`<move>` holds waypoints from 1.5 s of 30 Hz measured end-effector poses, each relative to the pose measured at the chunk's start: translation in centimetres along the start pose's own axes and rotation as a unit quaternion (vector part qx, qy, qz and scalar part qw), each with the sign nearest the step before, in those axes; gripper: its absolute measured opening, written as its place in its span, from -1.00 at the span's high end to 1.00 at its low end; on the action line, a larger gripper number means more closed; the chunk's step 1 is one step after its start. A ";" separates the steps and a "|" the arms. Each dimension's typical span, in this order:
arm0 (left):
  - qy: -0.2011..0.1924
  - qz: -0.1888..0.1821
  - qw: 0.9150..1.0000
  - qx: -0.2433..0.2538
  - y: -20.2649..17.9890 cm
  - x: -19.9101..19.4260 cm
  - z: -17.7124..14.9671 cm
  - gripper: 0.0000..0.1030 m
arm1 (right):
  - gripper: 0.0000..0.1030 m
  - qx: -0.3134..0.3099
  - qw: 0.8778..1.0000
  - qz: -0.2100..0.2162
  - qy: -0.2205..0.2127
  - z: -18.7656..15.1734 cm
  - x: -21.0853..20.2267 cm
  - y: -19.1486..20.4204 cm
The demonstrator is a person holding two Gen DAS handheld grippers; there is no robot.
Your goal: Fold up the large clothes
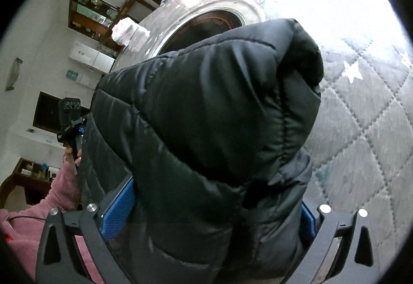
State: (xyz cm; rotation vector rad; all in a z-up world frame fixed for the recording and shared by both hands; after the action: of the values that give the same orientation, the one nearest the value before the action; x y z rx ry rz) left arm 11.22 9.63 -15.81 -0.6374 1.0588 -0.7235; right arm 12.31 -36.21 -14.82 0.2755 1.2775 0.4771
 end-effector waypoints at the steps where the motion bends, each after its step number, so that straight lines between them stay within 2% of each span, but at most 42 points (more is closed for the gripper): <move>1: 0.002 -0.002 1.000 -0.004 0.0 0.2 0.1 -0.82 | -1.00 0.002 1.000 0.003 -0.003 0.0 0.0 -0.2; 5: 0.006 -0.006 1.000 -0.026 0.2 1.0 0.2 -0.83 | -1.00 0.009 1.000 0.002 -0.010 -0.5 -0.4 -0.6; 7: 0.005 0.003 0.999 -0.031 -0.3 1.3 0.2 -0.76 | -1.00 0.008 1.000 -0.005 -0.014 -0.7 -0.7 0.0; 9: -0.001 0.021 1.000 -0.018 -2.0 1.1 -0.2 -0.59 | -0.69 0.006 1.000 -0.012 -0.019 -1.1 -1.7 0.4; 11: -0.002 0.047 0.999 0.016 -3.5 1.0 -0.4 -0.43 | -0.51 -0.001 1.000 -0.021 -0.023 -1.4 -2.3 1.0; 14: -0.006 0.064 0.998 0.024 -4.5 1.3 -0.4 -0.38 | -0.48 -0.007 0.999 -0.028 -0.025 -1.5 -2.3 1.0; 18: -0.019 0.075 0.997 0.013 -5.0 2.1 -0.1 -0.37 | -0.49 0.023 0.999 -0.007 -0.029 -1.1 -1.5 -0.1; 19: -0.021 0.084 0.996 0.016 -5.6 2.1 -0.2 -0.30 | -0.49 0.027 0.999 -0.009 -0.032 -1.1 -1.5 0.1; 22: -0.028 0.127 0.990 0.058 -9.0 2.1 0.1 -0.09 | -0.24 0.017 0.998 -0.037 -0.049 -1.5 -2.8 1.4; 24: -0.032 0.145 0.985 0.087 -11.4 1.5 0.3 -0.02 | -0.02 0.004 0.997 -0.051 -0.063 -1.5 -4.4 2.4; 25: -0.034 0.149 0.983 0.099 -13.0 1.4 0.6 0.01 | 0.01 -0.001 0.996 -0.058 -0.070 -1.5 -5.6 3.0; 31: -0.046 0.128 0.978 0.160 -20.8 2.5 3.5 0.04 | 0.10 -0.015 0.988 -0.093 -0.125 -0.9 -11.9 4.1; 35: -0.048 0.092 0.981 0.166 -25.0 5.3 7.5 0.04 | 0.10 -0.013 0.977 -0.134 -0.167 0.5 -16.4 2.9; 41: -0.044 0.050 0.983 0.174 -30.9 12.6 14.7 0.05 | 0.11 0.010 0.960 -0.190 -0.205 3.1 -20.7 -0.3; 45: -0.034 0.032 0.983 0.179 -33.6 18.1 18.5 0.05 | 0.11 0.036 0.951 -0.215 -0.218 5.0 -21.5 -2.3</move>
State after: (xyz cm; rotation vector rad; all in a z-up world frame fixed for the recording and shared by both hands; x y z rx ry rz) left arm 26.64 -22.89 6.67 -0.3154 0.8537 -0.8052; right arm 13.02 -48.38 3.69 0.1436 0.8853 -0.0093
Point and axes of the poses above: each gripper's, at about its wrist camera, not at the fingertips, and x roughly the way its jaws point, y to its left, z to its top, the point moved 3 cm from there along x, roughly the way its jaws point, and after that the axes turned 14 degrees about -z, right-handed, at the moved point
